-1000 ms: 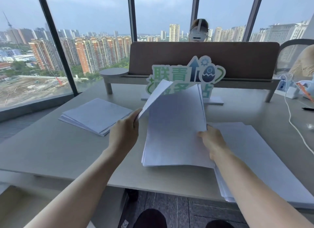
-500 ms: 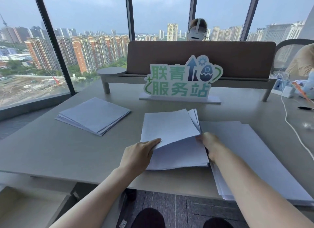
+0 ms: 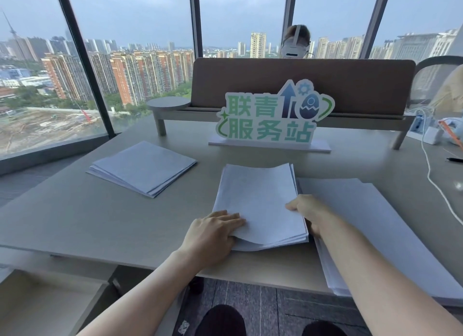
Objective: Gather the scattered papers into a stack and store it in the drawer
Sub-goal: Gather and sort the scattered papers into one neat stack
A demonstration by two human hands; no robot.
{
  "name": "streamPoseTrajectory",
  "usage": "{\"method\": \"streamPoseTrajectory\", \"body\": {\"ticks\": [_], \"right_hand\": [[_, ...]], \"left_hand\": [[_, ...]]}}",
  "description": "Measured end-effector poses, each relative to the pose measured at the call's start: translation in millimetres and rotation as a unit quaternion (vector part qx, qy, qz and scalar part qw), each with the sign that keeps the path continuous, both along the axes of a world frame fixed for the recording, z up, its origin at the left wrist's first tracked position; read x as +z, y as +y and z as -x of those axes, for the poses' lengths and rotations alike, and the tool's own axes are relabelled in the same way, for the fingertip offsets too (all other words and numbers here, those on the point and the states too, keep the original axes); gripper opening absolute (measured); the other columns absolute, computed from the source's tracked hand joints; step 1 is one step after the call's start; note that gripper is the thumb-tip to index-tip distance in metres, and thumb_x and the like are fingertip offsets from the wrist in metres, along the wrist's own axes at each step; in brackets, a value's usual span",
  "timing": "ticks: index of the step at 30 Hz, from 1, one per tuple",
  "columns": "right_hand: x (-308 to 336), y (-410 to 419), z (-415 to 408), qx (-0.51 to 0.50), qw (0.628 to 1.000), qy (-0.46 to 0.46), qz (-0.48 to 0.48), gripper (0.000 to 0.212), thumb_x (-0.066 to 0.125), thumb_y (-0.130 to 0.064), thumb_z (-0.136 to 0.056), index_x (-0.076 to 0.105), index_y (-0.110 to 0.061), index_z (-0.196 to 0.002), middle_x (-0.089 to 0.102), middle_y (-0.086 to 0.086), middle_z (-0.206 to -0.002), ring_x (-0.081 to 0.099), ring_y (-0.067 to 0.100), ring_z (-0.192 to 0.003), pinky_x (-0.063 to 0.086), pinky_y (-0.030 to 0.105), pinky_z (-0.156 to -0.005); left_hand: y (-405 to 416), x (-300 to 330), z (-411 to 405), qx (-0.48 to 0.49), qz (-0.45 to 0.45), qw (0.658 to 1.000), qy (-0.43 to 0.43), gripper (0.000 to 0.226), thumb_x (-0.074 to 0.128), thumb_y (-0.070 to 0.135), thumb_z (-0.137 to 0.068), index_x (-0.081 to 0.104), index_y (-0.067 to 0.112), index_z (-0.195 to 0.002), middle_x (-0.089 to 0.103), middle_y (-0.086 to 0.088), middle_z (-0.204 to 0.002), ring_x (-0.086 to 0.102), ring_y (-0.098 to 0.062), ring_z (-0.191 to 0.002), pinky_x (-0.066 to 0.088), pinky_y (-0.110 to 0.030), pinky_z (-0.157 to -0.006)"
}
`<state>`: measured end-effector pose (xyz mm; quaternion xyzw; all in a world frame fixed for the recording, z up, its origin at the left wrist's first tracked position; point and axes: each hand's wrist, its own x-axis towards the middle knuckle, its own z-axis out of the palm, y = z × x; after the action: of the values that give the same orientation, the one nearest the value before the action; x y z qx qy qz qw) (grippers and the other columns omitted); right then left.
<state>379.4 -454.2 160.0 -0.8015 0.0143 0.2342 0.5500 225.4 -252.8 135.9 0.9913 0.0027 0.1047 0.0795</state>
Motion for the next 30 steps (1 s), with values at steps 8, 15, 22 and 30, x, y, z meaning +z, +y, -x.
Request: {"method": "streamPoseTrajectory", "body": {"ticks": [8,15,22,30], "right_hand": [[11.4,9.7,14.7,-0.027,0.987,-0.132,-0.085,0.026,0.051,0.006,-0.084,0.068,-0.012,-0.094,0.07,0.01,-0.092,0.064,0.029,-0.087,0.052,0.039,-0.08],[38.6,23.1,37.4,-0.007,0.948,-0.209,-0.238,0.033,0.055,-0.011,-0.077,0.071,-0.023,-0.103,0.075,0.0,-0.106,0.068,0.026,-0.103,0.051,0.042,-0.092],[26.0,42.1,48.2,0.015,0.958,-0.217,-0.189,0.037,0.058,0.0,-0.086,0.064,-0.021,-0.116,0.072,-0.007,-0.109,0.067,0.014,-0.102,0.05,0.032,-0.09],[17.6,55.2,44.0,-0.004,0.973,-0.187,-0.134,0.035,0.057,0.0,-0.084,0.064,-0.023,-0.11,0.07,-0.008,-0.102,0.065,0.015,-0.096,0.05,0.032,-0.082]], "left_hand": [[17.6,10.4,-2.8,0.089,0.233,0.966,-0.063,0.074,0.035,0.074,-0.084,0.046,0.029,-0.141,0.042,0.011,-0.149,0.036,-0.01,-0.137,0.033,-0.031,-0.108],[41.5,32.7,-23.5,0.163,0.645,0.743,-0.07,0.07,0.076,0.035,-0.069,0.053,0.019,-0.133,0.066,-0.007,-0.123,0.065,-0.021,-0.1,0.051,-0.035,-0.087],[37.2,27.5,-14.6,0.121,0.638,0.75,-0.126,0.036,0.056,0.01,-0.063,0.069,0.018,-0.095,0.071,0.0,-0.084,0.061,-0.013,-0.07,0.048,-0.026,-0.066],[88.8,29.0,-13.6,0.193,0.548,0.809,-0.09,0.017,0.059,0.028,-0.077,0.072,0.019,-0.083,0.07,-0.002,-0.081,0.062,-0.019,-0.074,0.045,-0.031,-0.071]]}}
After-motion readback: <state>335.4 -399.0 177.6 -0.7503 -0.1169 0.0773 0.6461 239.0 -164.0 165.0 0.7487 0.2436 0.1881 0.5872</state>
